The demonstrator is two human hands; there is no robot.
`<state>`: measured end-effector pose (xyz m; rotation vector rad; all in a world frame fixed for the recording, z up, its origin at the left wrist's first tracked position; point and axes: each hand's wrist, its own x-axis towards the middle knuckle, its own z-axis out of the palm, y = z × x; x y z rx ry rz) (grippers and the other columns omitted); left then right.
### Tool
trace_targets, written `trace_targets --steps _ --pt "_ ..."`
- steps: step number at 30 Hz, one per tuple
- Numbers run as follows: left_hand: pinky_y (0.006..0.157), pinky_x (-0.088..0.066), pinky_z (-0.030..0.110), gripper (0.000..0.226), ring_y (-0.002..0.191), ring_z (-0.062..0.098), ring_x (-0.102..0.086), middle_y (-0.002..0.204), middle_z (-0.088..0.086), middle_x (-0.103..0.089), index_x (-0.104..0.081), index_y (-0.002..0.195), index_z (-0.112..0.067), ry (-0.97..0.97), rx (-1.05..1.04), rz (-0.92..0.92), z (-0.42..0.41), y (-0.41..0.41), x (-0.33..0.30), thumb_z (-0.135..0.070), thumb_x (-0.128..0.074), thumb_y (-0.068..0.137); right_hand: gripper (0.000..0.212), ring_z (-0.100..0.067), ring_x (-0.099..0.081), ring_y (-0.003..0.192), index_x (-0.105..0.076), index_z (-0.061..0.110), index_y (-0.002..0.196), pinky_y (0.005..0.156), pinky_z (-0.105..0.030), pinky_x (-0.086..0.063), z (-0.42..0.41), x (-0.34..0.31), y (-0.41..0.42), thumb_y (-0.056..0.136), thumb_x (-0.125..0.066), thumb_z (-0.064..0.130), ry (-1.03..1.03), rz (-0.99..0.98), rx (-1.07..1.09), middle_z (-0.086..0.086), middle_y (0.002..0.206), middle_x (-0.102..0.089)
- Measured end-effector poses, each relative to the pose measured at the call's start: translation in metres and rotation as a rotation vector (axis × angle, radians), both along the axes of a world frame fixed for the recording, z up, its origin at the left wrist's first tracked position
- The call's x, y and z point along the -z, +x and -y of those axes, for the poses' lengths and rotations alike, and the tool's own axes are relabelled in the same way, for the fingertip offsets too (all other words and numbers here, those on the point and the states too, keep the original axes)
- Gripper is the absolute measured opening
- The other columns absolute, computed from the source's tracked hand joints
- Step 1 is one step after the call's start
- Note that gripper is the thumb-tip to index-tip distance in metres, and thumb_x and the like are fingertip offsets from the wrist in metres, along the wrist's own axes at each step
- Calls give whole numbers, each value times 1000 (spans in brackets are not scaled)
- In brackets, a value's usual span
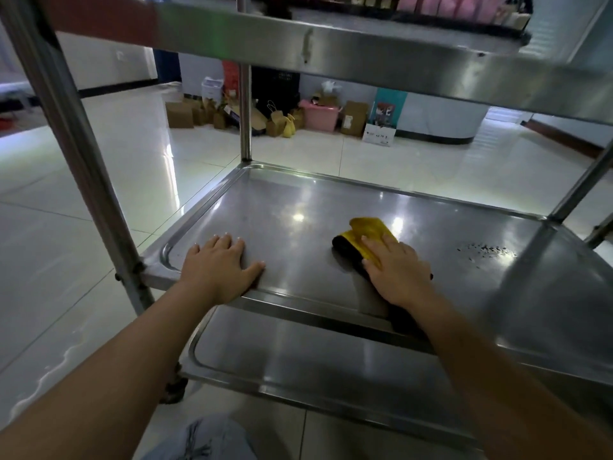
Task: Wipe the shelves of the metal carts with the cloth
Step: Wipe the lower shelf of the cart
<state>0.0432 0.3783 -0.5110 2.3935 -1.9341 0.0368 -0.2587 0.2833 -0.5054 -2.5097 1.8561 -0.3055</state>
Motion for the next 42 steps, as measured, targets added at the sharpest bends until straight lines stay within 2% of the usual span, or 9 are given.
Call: trace_targets --steps 3,5,10,17,22,27,30,34,42 --pt "88 -45 39 49 103 26 -53 111 6 -58 -56 100 -23 -3 5 -20 2 -18 -17 -64 -32 90 49 -28 -17 142 -18 50 145 106 -54 -24 -16 -1 -3 98 -30 54 49 -30 2 5 160 -11" --pt "84 -43 37 44 99 26 -54 108 7 -59 -58 94 -23 -1 66 -84 7 -42 -23 -60 -33 92 50 -28 -14 144 -15 51 146 107 -54 -22 -22 -1 -4 98 -28 55 52 -36 -15 5 161 -9" --pt "101 -31 44 52 125 29 -42 130 10 -50 -52 123 -19 -73 69 -69 10 -83 -8 -56 -29 94 50 -26 -10 145 -11 54 145 109 -53 -20 -36 -2 -13 98 -27 57 76 -29 -87 7 161 -5" --pt "95 -33 40 34 115 25 -48 116 4 -56 -56 108 -19 -215 89 -106 8 -80 0 -39 -33 93 50 -25 -13 144 -13 51 146 112 -51 -22 -59 1 -34 98 -29 53 34 -55 -199 9 160 -8" --pt "90 -37 38 39 115 28 -49 121 5 -58 -56 113 -19 -166 85 30 12 -80 -7 -40 -30 94 47 -26 -12 144 -24 55 142 109 -54 -19 -62 -1 13 97 -37 50 46 -5 -258 9 160 -9" --pt "99 -33 38 60 129 20 -42 135 -5 -49 -48 130 -30 -118 156 -49 3 -61 -9 -45 -13 83 43 -24 -8 145 -24 58 140 109 -53 -16 -62 -6 42 99 -33 46 97 -11 -376 12 161 -5" --pt "107 -25 38 53 137 16 -33 148 -8 -39 -40 140 -34 -118 173 -97 -3 -55 -3 -46 -20 93 44 -19 -10 146 -25 62 137 115 -46 -14 -59 -11 0 100 -37 42 134 -12 -451 16 160 -7" --pt "107 -23 40 41 137 15 -32 145 -5 -42 -46 133 -28 -163 185 -123 -3 -59 2 -42 -27 100 48 -20 -16 146 -21 59 132 114 -48 -21 -61 -16 -50 99 -45 32 131 50 -428 11 159 -16" --pt "111 -20 45 45 141 17 -27 151 -3 -35 -39 141 -28 -101 161 -137 -3 -61 -1 -43 -24 101 41 -29 -8 144 -27 68 132 109 -58 -17 -68 -7 24 99 -32 43 68 -73 -357 6 161 -4"
